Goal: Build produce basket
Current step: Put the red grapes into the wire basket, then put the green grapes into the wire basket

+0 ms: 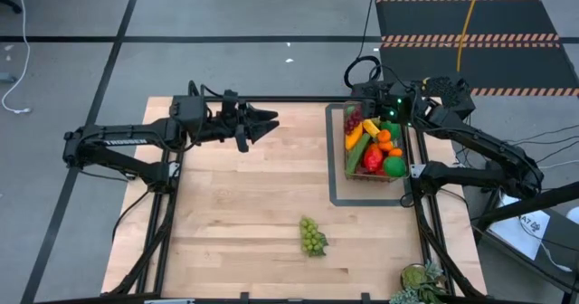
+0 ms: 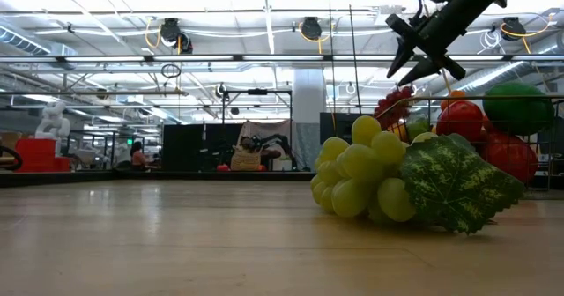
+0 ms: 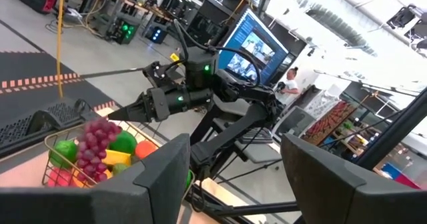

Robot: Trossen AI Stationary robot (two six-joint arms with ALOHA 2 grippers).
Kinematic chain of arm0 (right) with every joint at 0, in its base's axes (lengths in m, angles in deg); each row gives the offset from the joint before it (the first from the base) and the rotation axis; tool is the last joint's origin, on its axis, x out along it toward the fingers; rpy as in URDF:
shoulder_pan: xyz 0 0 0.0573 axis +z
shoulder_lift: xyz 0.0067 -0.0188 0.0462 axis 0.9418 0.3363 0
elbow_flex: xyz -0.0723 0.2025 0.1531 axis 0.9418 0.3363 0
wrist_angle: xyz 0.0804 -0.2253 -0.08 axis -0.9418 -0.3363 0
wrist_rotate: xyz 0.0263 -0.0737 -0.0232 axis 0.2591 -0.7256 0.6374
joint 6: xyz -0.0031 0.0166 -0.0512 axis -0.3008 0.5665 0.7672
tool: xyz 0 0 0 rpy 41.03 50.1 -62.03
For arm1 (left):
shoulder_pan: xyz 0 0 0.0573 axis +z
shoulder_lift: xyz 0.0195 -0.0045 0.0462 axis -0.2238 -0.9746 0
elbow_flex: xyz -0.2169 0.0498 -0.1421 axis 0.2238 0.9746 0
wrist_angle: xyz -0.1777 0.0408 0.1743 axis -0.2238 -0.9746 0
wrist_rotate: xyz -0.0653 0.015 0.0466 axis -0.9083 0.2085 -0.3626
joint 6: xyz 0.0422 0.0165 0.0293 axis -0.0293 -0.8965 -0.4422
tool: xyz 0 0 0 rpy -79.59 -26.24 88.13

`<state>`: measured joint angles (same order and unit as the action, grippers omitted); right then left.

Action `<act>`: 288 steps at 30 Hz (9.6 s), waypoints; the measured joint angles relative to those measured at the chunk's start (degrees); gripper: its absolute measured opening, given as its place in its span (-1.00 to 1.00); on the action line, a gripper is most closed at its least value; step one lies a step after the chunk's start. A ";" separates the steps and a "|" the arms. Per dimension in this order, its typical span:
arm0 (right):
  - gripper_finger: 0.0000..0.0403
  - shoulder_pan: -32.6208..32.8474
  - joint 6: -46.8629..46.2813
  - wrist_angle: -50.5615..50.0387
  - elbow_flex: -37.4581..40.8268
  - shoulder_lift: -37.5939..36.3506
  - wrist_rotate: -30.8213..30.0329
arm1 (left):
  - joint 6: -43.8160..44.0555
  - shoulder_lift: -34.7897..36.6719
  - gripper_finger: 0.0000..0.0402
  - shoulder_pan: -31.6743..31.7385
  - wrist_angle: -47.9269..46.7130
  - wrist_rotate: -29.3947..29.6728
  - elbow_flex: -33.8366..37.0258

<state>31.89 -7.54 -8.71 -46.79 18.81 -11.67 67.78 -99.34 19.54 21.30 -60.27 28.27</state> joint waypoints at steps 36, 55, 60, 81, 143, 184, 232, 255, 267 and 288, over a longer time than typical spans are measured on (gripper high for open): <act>0.07 10.03 -7.61 13.57 0.00 -19.12 32.15 | 13.60 -11.16 0.17 -23.90 -14.50 8.06 0.10; 0.07 50.97 -20.82 13.35 -0.02 -11.04 6.75 | 22.42 -20.53 0.17 -31.01 -11.12 8.32 -3.72; 0.06 63.13 -33.57 16.74 -0.02 0.19 -3.10 | 25.15 -16.80 0.17 -31.10 -23.71 2.84 -3.85; 0.06 74.59 -71.08 22.28 -14.03 41.97 -0.28 | 14.22 -8.07 0.17 -35.67 -50.64 -0.81 -3.76; 0.02 71.90 -64.96 22.07 -11.41 50.64 0.28 | 15.18 -8.07 0.17 -40.06 -50.29 -0.87 -3.76; -0.27 67.88 -63.16 24.23 -11.45 55.54 -4.42 | 14.35 -8.11 0.17 -37.75 -48.94 0.10 -3.74; -0.63 59.78 32.76 47.58 -11.39 13.23 -5.74 | 14.06 -8.07 0.17 -36.87 -49.29 6.71 -3.74; -0.63 59.06 84.23 55.66 -11.42 -0.37 -7.13 | 16.79 -8.07 0.17 -23.52 -39.11 9.43 -3.74; -0.63 59.01 89.05 65.52 -11.43 -0.22 -6.95 | 20.96 -8.07 0.17 -20.46 -36.24 10.90 -3.74; -0.63 54.43 82.73 66.26 -11.42 -0.10 -11.47 | 14.99 -8.07 0.17 -19.15 -36.39 11.41 -3.74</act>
<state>86.32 75.19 57.54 -58.21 18.71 -23.14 82.77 -107.40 0.39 -15.09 -48.86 24.53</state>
